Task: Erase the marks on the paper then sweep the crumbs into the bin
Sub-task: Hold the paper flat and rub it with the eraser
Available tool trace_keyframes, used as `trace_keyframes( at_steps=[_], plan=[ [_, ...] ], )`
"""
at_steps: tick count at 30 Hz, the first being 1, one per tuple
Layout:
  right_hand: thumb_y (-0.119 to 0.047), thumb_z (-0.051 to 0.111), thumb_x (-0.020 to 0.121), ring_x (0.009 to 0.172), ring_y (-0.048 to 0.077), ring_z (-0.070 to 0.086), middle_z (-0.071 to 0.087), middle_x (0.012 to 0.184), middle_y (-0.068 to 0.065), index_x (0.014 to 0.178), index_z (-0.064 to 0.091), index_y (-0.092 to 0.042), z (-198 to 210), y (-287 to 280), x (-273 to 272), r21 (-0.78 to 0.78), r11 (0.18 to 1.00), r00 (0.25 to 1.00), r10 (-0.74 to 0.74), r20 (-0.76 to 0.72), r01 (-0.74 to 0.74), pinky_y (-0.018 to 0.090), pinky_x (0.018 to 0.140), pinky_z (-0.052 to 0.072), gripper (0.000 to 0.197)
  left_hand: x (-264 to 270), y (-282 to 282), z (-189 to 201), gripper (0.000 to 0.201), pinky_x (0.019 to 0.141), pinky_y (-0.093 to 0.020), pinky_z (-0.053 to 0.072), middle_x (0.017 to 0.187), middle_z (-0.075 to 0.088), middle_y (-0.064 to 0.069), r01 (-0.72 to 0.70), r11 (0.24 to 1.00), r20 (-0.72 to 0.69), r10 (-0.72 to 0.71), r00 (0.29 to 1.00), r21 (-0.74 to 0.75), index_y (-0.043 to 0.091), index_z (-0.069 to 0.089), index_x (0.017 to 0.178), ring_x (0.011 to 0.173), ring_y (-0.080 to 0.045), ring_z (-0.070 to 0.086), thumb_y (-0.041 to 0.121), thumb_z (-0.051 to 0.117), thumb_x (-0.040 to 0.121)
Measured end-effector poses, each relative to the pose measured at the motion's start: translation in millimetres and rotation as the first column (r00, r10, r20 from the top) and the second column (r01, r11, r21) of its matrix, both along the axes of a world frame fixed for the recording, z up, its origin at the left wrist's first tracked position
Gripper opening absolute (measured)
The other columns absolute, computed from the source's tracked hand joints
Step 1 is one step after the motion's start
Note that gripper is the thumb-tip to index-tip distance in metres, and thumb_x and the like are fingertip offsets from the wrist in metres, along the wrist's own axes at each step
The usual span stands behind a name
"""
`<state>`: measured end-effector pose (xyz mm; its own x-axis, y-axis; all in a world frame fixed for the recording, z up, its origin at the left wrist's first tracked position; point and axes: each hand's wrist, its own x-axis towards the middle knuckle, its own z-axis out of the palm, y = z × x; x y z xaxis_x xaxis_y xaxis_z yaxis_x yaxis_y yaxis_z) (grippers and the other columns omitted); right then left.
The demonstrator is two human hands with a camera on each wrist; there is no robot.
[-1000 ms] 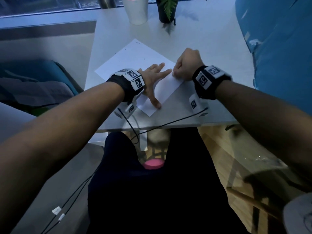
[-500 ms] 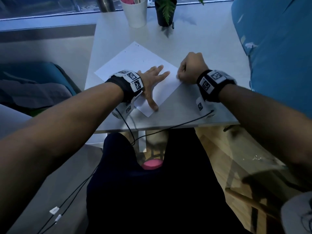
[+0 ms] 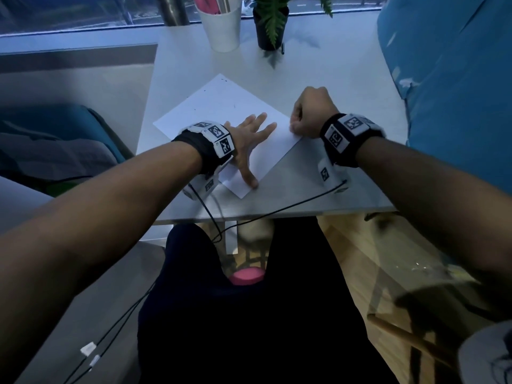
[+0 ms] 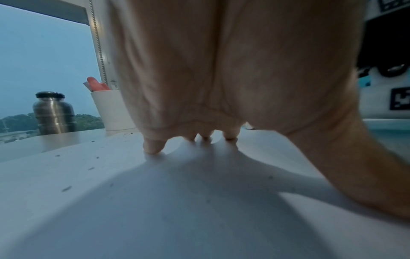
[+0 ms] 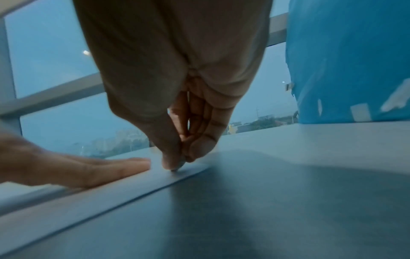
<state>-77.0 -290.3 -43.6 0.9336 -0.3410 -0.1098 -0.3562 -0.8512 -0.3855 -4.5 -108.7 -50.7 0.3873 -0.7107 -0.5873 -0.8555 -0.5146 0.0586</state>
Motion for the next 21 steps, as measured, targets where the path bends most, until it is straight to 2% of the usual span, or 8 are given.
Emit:
trace_keyframes(
  at_steps=[3,6,8,12,15,17,21],
  plan=[
    [-0.009,0.067,0.075,0.079,0.02,0.067,0.075,0.08,0.009,0.079,0.077,-0.007,1,7,0,0.036,0.998,0.998,0.046,0.049,-0.048,0.03,0.078,0.057,0.01,2,3,2,0.155,0.113,-0.067,0.006,0.159,-0.028,0.002,0.023,1.0,0.002,-0.023,1.0,-0.002,0.036,-0.019,0.152,0.148,-0.022,-0.02,0.063,0.089,0.044],
    [-0.016,0.067,0.079,0.091,0.021,0.063,0.073,0.09,0.003,0.084,0.075,-0.015,0,11,-8,0.013,0.983,0.982,0.181,0.044,-0.182,0.032,0.088,0.051,0.009,8,10,5,0.148,0.116,-0.062,0.004,0.162,-0.021,0.004,0.058,0.998,-0.011,-0.059,0.998,-0.011,0.038,-0.009,0.154,0.149,-0.018,-0.016,0.059,0.09,0.047],
    [-0.021,0.066,0.079,0.093,0.024,0.061,0.072,0.092,0.001,0.083,0.072,-0.022,-5,16,-14,-0.013,0.96,0.96,0.281,0.01,-0.281,0.037,0.089,0.049,0.007,11,21,9,0.133,0.119,-0.057,0.002,0.163,-0.015,0.006,0.055,0.998,-0.014,-0.055,0.998,-0.028,0.041,0.0,0.154,0.15,-0.016,-0.011,0.065,0.084,0.055],
    [-0.023,0.061,0.08,0.097,0.022,0.063,0.073,0.093,-0.005,0.086,0.069,-0.023,-12,33,-24,-0.037,0.913,0.911,0.408,0.058,-0.407,0.042,0.093,0.045,0.009,16,49,9,0.099,0.12,-0.05,-0.003,0.164,-0.007,0.004,-0.015,0.995,0.012,0.016,1.0,-0.094,0.043,0.014,0.154,0.151,-0.017,-0.003,0.073,0.063,0.074],
    [-0.018,0.066,0.082,0.093,0.016,0.066,0.074,0.092,-0.004,0.086,0.07,-0.017,-11,45,-26,0.067,0.885,0.885,0.453,0.106,-0.461,0.034,0.091,0.047,0.005,17,70,5,0.09,0.122,-0.044,0.011,0.164,0.0,0.009,-0.138,0.975,-0.051,0.131,0.99,-0.172,0.043,0.024,0.152,0.15,-0.019,0.013,0.068,0.066,0.076],
    [-0.017,0.068,0.08,0.089,0.017,0.065,0.073,0.09,-0.003,0.083,0.07,-0.015,-9,48,-21,0.119,0.895,0.899,0.414,0.141,-0.431,0.03,0.087,0.045,0.005,16,81,0,0.085,0.12,-0.043,0.018,0.164,0.006,0.008,-0.194,0.951,-0.076,0.181,0.981,-0.24,0.041,0.032,0.15,0.148,-0.02,0.022,0.061,0.071,0.077],
    [-0.022,0.069,0.077,0.092,0.02,0.061,0.071,0.09,-0.004,0.082,0.072,-0.018,-10,55,-8,0.103,0.915,0.919,0.38,0.106,-0.39,0.03,0.086,0.043,0.007,9,85,-6,0.079,0.118,-0.04,0.022,0.161,0.022,-0.003,-0.231,0.904,-0.078,0.218,0.973,-0.36,0.032,0.044,0.144,0.145,-0.024,0.028,0.051,0.078,0.075]
  ],
)
